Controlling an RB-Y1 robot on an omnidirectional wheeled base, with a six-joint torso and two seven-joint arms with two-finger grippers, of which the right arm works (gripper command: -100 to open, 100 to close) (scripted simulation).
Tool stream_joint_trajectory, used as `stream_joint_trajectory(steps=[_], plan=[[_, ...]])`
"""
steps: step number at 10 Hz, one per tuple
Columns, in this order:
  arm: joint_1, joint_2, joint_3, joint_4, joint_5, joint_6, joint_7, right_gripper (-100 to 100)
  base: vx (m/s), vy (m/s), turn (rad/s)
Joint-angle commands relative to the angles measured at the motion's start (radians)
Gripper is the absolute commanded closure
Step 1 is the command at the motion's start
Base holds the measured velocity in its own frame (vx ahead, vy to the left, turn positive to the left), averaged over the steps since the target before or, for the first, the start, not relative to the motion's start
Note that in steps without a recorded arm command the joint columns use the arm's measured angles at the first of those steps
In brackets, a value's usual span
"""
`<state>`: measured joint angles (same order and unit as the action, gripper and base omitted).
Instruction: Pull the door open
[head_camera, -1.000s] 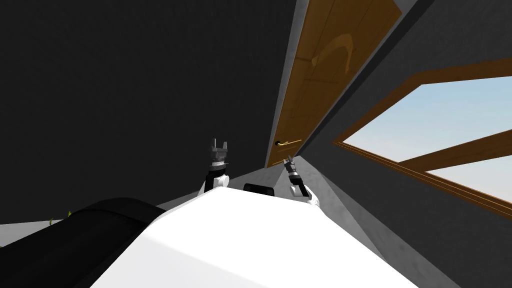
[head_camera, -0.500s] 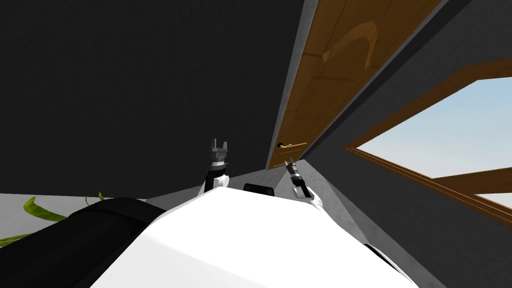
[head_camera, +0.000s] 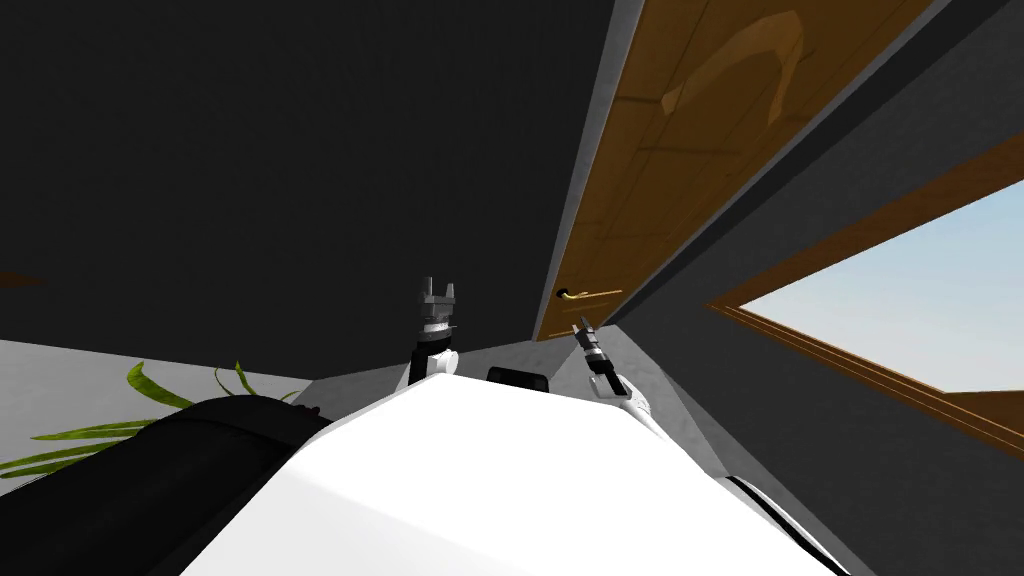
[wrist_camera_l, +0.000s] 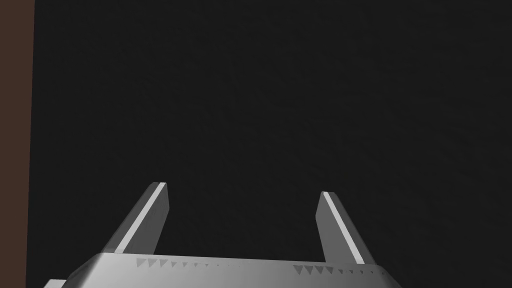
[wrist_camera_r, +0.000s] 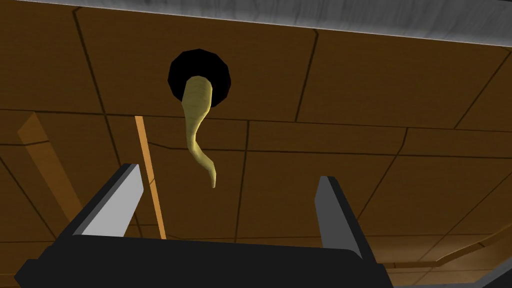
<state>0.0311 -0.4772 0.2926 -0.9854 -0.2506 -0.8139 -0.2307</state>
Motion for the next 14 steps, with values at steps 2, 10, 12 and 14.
stream_joint_trajectory(steps=[2, 10, 12, 14], plan=[[-0.022, -0.019, 0.012, 0.063, -0.007, -0.020, -0.014, -100, 0.026, -0.074, 0.134], [-0.084, -0.079, 0.047, 0.245, -0.031, -0.069, -0.050, -100, 0.032, -0.087, 0.154], [-0.093, -0.088, 0.052, 0.271, -0.035, -0.077, -0.055, -100, 0.024, -0.084, 0.093], [-0.092, -0.088, 0.052, 0.269, -0.035, -0.073, -0.054, -100, 0.013, -0.031, 0.030]])
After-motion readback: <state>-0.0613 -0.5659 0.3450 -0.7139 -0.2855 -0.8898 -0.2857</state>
